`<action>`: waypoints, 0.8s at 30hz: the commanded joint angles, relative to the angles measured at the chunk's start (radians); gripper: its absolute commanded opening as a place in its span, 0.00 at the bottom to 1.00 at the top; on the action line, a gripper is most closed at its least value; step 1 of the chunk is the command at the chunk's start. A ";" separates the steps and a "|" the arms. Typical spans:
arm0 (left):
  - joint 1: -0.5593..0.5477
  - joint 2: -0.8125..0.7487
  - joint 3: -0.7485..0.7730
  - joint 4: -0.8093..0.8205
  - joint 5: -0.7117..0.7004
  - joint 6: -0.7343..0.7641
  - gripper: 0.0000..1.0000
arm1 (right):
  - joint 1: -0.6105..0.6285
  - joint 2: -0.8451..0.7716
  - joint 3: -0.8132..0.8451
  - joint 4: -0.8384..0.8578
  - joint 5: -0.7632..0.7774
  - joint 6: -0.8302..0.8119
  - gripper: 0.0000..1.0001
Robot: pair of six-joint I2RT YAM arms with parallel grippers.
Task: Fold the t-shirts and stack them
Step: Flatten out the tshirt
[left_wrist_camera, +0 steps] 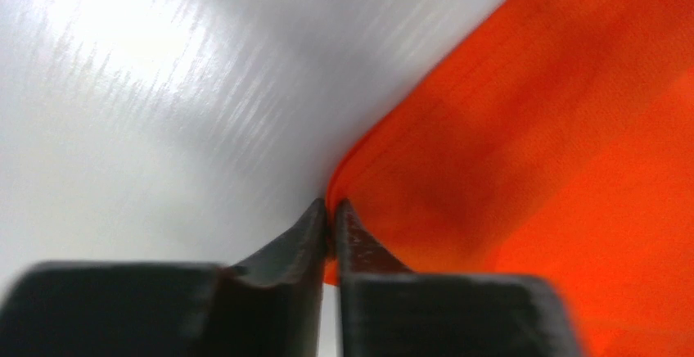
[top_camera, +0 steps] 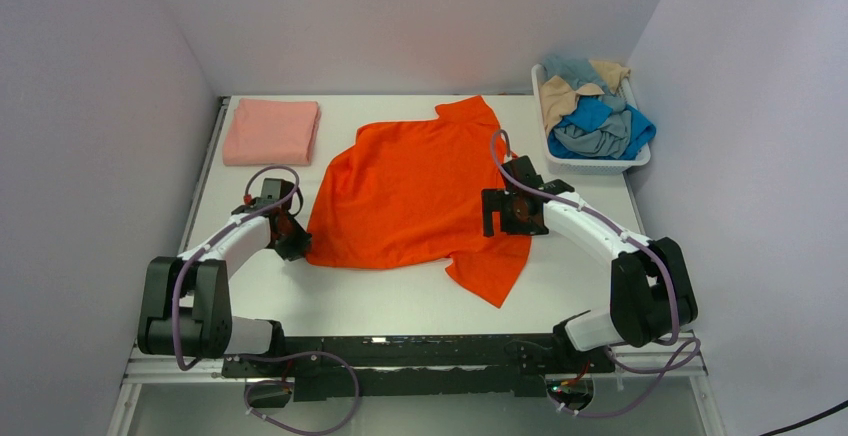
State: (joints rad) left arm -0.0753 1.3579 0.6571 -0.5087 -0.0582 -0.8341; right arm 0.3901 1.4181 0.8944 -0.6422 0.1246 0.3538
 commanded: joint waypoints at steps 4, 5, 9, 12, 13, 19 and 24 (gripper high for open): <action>-0.001 -0.017 -0.012 -0.116 -0.009 0.024 0.00 | 0.025 -0.042 0.002 -0.174 0.009 0.094 1.00; -0.001 -0.028 -0.004 -0.141 -0.024 0.020 0.00 | 0.043 -0.051 -0.010 -0.192 -0.002 0.103 1.00; -0.002 -0.072 0.014 -0.174 -0.032 0.022 0.00 | 0.129 -0.086 -0.088 -0.209 -0.092 0.137 0.92; -0.003 -0.090 0.016 -0.179 -0.027 0.024 0.00 | 0.209 -0.091 -0.135 -0.172 -0.174 0.152 0.88; -0.003 -0.092 0.016 -0.179 -0.023 0.026 0.00 | 0.237 -0.082 -0.141 -0.169 -0.172 0.161 0.87; -0.004 -0.091 0.001 -0.158 0.004 0.023 0.00 | 0.261 -0.043 -0.188 -0.125 -0.179 0.212 0.73; -0.003 -0.098 -0.015 -0.140 0.022 0.009 0.00 | 0.263 -0.004 -0.195 -0.115 -0.182 0.218 0.65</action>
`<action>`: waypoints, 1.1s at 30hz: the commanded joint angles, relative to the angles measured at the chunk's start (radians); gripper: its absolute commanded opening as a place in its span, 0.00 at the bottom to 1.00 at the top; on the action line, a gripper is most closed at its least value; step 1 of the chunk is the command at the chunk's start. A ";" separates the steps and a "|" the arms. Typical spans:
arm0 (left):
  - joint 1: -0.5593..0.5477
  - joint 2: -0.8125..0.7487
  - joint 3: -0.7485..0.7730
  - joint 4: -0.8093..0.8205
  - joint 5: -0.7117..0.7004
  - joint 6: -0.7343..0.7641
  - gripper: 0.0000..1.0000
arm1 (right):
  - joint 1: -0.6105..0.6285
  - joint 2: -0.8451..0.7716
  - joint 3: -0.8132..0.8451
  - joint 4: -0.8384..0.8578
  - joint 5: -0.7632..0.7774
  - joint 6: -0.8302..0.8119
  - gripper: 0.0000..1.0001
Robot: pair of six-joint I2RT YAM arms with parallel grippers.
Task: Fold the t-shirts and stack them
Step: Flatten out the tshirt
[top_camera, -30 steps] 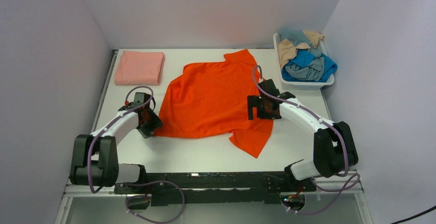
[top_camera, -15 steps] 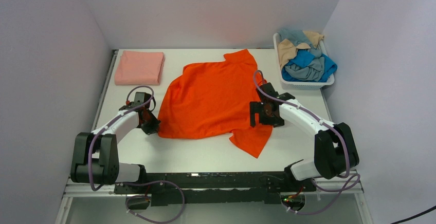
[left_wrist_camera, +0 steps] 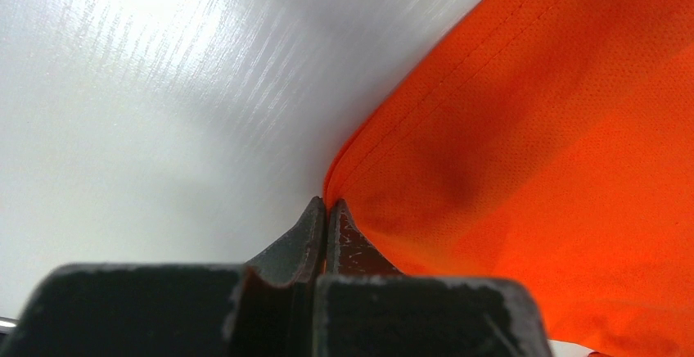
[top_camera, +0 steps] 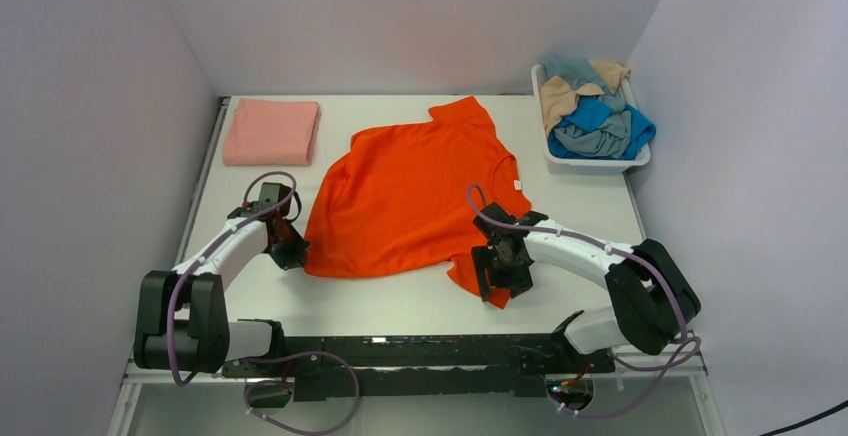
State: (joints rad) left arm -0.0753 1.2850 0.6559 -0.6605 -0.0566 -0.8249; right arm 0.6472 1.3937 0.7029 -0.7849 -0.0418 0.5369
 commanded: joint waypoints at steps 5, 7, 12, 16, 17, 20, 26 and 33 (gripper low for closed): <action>-0.002 -0.035 -0.022 0.026 0.034 -0.007 0.00 | 0.008 0.092 0.003 0.024 0.082 0.095 0.25; -0.002 -0.033 -0.014 0.045 0.043 -0.006 0.00 | 0.004 0.119 0.046 0.022 0.186 0.113 0.00; -0.001 -0.006 0.101 0.136 0.069 0.021 0.00 | -0.139 0.096 0.255 0.110 0.287 0.008 0.00; -0.001 0.082 0.325 0.167 0.066 0.056 0.00 | -0.274 0.079 0.475 0.252 0.334 -0.092 0.00; -0.002 0.104 0.387 0.175 0.064 0.064 0.00 | -0.291 0.079 0.527 0.274 0.345 -0.114 0.00; -0.001 0.150 0.607 0.171 0.061 0.085 0.00 | -0.349 0.083 0.677 0.350 0.325 -0.174 0.00; -0.001 0.092 0.837 0.229 0.072 0.128 0.00 | -0.393 0.040 0.926 0.400 0.337 -0.314 0.00; -0.001 -0.063 0.992 0.219 0.091 0.210 0.00 | -0.395 -0.067 1.118 0.370 0.276 -0.465 0.00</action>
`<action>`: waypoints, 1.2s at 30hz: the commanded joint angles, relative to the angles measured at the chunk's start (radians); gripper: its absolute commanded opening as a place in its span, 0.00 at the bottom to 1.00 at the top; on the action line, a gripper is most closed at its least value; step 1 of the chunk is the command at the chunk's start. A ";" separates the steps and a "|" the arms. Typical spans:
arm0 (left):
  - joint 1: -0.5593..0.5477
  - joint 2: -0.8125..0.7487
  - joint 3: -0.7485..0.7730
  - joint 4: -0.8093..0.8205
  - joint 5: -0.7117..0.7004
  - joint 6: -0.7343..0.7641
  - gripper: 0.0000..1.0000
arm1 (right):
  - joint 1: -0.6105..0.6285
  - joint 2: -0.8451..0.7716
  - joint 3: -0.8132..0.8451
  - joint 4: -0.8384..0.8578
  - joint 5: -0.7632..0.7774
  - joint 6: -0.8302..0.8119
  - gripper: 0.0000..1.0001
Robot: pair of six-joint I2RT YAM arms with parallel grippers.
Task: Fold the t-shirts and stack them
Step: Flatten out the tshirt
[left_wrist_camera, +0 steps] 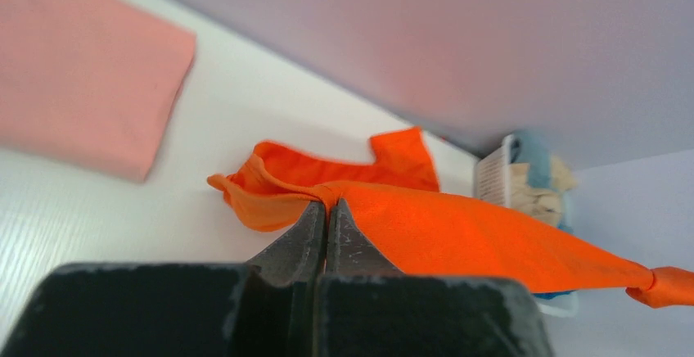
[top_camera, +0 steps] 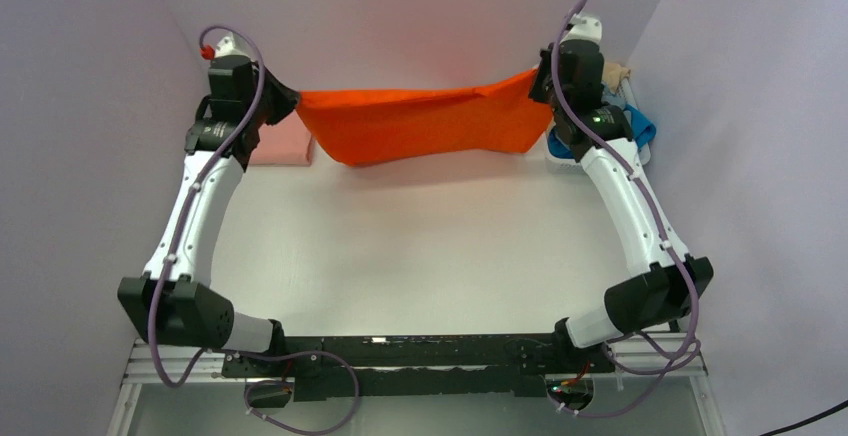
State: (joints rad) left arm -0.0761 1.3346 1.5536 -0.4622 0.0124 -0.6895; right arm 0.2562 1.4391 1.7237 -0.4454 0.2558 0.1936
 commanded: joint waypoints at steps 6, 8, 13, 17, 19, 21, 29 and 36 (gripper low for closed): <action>-0.001 -0.266 0.160 -0.035 0.055 0.136 0.00 | -0.004 -0.234 0.193 -0.018 -0.147 -0.185 0.00; -0.001 -0.328 0.151 -0.030 0.049 0.143 0.00 | -0.003 -0.273 0.222 -0.028 -0.193 -0.199 0.00; -0.001 -0.435 0.170 -0.063 0.066 0.169 0.00 | -0.004 -0.342 0.319 -0.075 -0.315 -0.253 0.00; -0.001 -0.489 0.143 -0.047 0.104 0.154 0.00 | -0.002 -0.381 0.330 -0.100 -0.366 -0.276 0.00; -0.001 -0.484 0.135 -0.056 0.090 0.151 0.00 | -0.003 -0.388 0.316 -0.095 -0.346 -0.291 0.00; -0.001 -0.467 0.118 -0.067 0.084 0.147 0.00 | -0.003 -0.390 0.279 -0.081 -0.307 -0.297 0.00; -0.001 -0.272 -0.114 -0.050 0.082 0.106 0.00 | -0.004 -0.330 -0.098 0.101 -0.192 -0.292 0.00; 0.006 0.124 -0.224 0.004 0.016 0.102 0.00 | -0.018 -0.100 -0.383 0.253 -0.171 -0.173 0.00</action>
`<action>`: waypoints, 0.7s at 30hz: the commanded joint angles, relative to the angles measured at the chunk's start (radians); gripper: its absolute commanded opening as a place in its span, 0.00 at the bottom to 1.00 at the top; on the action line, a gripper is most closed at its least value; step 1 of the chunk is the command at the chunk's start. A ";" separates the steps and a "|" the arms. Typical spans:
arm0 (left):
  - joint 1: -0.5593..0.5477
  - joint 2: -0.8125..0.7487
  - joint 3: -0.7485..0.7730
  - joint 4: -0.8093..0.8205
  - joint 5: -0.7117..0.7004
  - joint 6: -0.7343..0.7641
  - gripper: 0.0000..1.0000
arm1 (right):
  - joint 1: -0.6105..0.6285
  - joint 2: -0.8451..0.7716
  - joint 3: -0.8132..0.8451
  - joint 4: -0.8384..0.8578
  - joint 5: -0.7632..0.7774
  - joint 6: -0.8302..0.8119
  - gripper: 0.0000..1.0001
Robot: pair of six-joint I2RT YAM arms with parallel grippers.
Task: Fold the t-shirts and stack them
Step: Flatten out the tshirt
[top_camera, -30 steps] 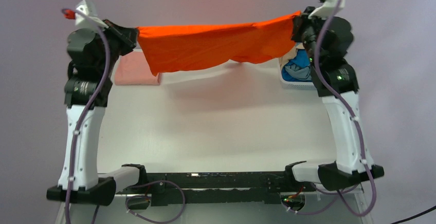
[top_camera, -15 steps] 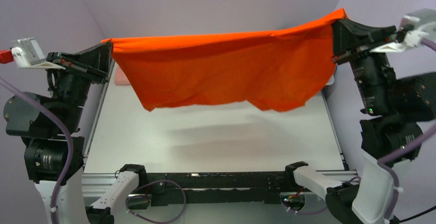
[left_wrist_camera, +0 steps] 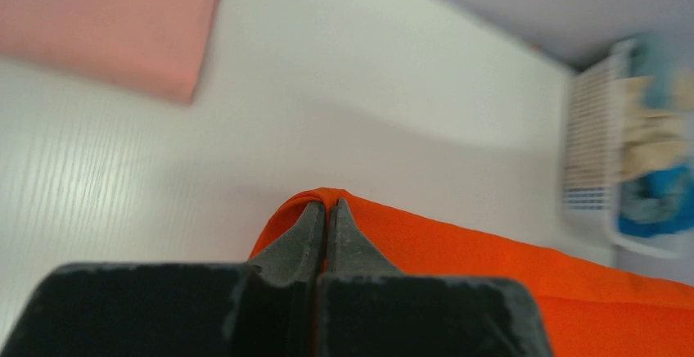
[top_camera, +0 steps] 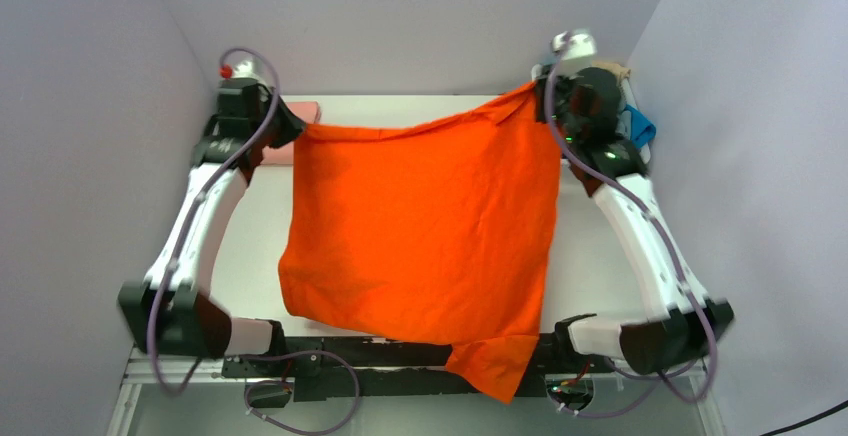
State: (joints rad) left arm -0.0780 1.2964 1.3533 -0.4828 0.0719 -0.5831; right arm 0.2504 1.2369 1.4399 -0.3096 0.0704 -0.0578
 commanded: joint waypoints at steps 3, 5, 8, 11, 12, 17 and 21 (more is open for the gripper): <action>0.012 0.390 0.051 0.058 -0.004 0.035 0.00 | -0.030 0.297 -0.115 0.150 -0.050 0.139 0.00; 0.014 0.558 0.152 0.037 -0.027 0.049 0.00 | -0.038 0.444 -0.067 0.173 -0.096 0.166 0.00; 0.034 0.787 0.401 -0.031 0.022 0.047 0.00 | -0.042 0.655 0.074 0.161 -0.108 0.191 0.02; 0.044 0.937 0.594 -0.095 0.053 0.029 0.30 | -0.045 0.835 0.280 0.088 -0.060 0.212 0.37; 0.045 0.957 0.628 -0.105 0.067 0.023 0.46 | -0.045 0.888 0.362 0.026 -0.043 0.225 0.51; 0.045 0.847 0.521 0.007 0.120 0.008 0.99 | -0.041 0.878 0.383 0.020 -0.132 0.272 0.96; 0.041 0.725 0.412 0.027 0.138 0.009 0.99 | -0.027 0.782 0.241 0.043 -0.189 0.317 1.00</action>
State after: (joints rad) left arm -0.0280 2.1925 1.8355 -0.5125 0.1585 -0.5697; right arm 0.2115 2.1517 1.7649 -0.2974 -0.0441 0.1963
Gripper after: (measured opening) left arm 0.992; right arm 0.993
